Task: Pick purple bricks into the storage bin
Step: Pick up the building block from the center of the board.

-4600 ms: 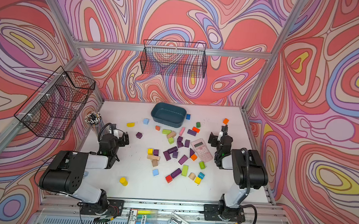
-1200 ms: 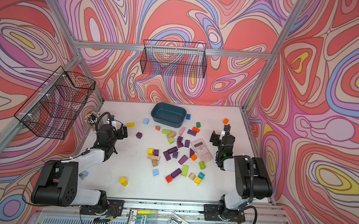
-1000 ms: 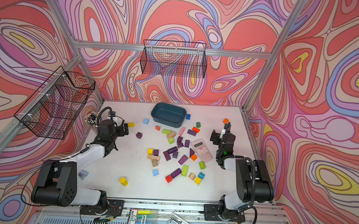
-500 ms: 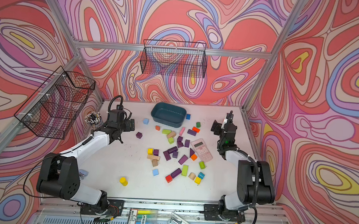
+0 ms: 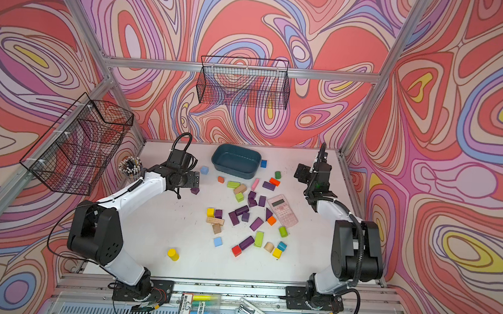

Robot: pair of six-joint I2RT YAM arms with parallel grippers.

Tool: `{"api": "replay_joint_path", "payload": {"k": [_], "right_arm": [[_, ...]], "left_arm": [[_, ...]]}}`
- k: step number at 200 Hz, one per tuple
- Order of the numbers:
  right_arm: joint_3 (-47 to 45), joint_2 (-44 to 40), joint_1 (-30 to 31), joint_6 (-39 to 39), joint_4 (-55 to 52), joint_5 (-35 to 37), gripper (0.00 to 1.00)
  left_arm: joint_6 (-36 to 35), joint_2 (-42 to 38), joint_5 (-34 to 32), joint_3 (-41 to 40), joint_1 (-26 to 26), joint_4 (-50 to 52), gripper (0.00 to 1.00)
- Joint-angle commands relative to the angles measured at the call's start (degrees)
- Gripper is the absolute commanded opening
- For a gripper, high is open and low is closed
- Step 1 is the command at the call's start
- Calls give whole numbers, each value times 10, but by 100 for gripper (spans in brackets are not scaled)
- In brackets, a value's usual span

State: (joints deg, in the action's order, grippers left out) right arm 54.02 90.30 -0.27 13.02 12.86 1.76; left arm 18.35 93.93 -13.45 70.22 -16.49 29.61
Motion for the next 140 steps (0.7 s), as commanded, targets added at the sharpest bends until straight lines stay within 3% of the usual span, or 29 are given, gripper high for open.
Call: {"api": "replay_joint_path", "payload": {"k": [1, 37, 70, 105, 140], "right_arm": [[39, 16, 7, 20, -91, -31, 94], [52, 25, 16, 38, -111, -45, 93], [85, 52, 31, 38, -141, -63, 82], [99, 60, 55, 33, -157, -85, 79], [101, 60, 77, 26, -164, -106, 79]], "left_arm": [[22, 26, 3, 24, -2, 65, 96], [24, 56, 5, 57, -2, 99, 95], [25, 78, 38, 81, -2, 115, 92], [-42, 106, 82, 110, -4, 126, 91], [-126, 128, 84, 133, -3, 141, 91]]}}
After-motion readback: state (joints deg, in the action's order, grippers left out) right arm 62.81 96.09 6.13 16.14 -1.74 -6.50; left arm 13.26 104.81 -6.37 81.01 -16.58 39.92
